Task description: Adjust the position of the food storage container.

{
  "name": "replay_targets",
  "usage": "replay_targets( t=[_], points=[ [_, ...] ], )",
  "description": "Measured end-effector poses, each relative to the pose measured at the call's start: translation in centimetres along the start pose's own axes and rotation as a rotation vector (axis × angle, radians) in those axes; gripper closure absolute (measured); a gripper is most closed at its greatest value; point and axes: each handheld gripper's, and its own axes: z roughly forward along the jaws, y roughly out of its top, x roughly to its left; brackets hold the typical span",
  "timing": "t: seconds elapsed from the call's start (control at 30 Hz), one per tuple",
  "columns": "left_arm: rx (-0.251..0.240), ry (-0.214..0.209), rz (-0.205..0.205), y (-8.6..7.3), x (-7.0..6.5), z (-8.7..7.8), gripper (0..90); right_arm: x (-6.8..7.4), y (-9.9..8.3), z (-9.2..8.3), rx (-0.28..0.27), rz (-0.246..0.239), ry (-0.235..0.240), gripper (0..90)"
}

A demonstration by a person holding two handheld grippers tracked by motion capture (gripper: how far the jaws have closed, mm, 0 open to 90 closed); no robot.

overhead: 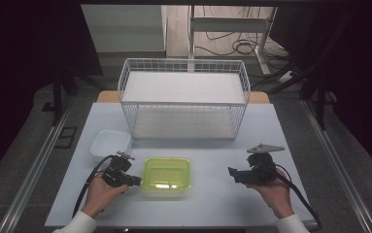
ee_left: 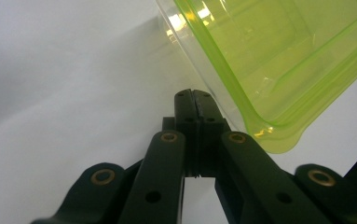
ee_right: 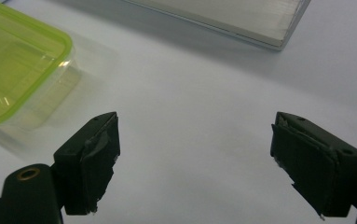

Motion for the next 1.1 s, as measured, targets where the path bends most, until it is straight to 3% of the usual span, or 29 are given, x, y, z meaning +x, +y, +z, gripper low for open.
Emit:
replay_targets(
  t=[0.2, 0.33, 0.5, 0.7, 0.8, 0.83, 0.87, 0.9, 0.93, 0.97, 1.0, 1.03, 1.07, 1.1],
  points=[
    [0.010, -0.010, 0.029, 1.1, -1.1, 1.0, 89.5, -0.1, 0.0, 0.0, 0.001, 0.000, 0.000, 15.4],
    [0.008, -0.013, 0.022, 1.5, -1.5, 1.5, 89.4, -0.1, 0.0, -0.1, 0.002, -0.001, 0.001, 15.4],
    [0.009, -0.017, 0.030, 1.6, -1.7, 1.6, 89.2, -0.1, -0.1, 0.0, 0.003, 0.000, 0.002, 15.4],
    [-0.019, -0.022, 0.007, 1.0, -1.2, 0.8, 88.1, -0.1, -0.2, -0.1, 0.000, -0.004, -0.001, 15.4],
    [-0.085, -0.028, -0.019, 0.6, -0.6, -0.7, 86.0, -0.1, -0.2, -0.5, -0.015, 0.003, 0.007, 15.9],
    [-0.085, -0.028, -0.019, 0.6, -0.6, -0.7, 84.1, -0.1, -0.2, -0.5, -0.015, 0.003, 0.007, 15.9],
    [-0.118, -0.020, -0.030, 0.5, -0.5, -1.3, 82.0, -0.1, -0.1, -0.6, -0.028, 0.008, 0.027, 16.1],
    [-0.118, -0.020, -0.030, 0.5, -0.5, -1.3, 78.8, -0.1, -0.1, -0.6, -0.028, 0.008, 0.027, 16.1],
    [-0.148, -0.027, -0.033, 0.5, -0.3, -1.8, 74.7, 0.1, -0.1, -0.8, -0.042, 0.013, 0.053, 16.2],
    [-0.148, -0.027, -0.033, 0.5, -0.3, -1.8, 71.1, 0.1, -0.1, -0.8, -0.042, 0.013, 0.053, 16.2],
    [-0.187, -0.036, -0.052, 0.5, -0.3, -2.2, 66.9, 0.3, 0.0, -0.9, -0.055, 0.015, 0.081, 16.2],
    [-0.187, -0.036, -0.052, 0.5, -0.3, -2.2, 63.3, 0.3, 0.0, -0.9, -0.055, 0.015, 0.081, 16.2],
    [-0.224, -0.044, -0.065, 0.6, -0.3, -2.7, 57.8, 0.6, 0.1, -1.1, -0.065, 0.023, 0.115, 16.2],
    [-0.224, -0.044, -0.065, 0.6, -0.3, -2.7, 54.7, 0.6, 0.1, -1.1, -0.065, 0.023, 0.115, 16.2]
  ],
)
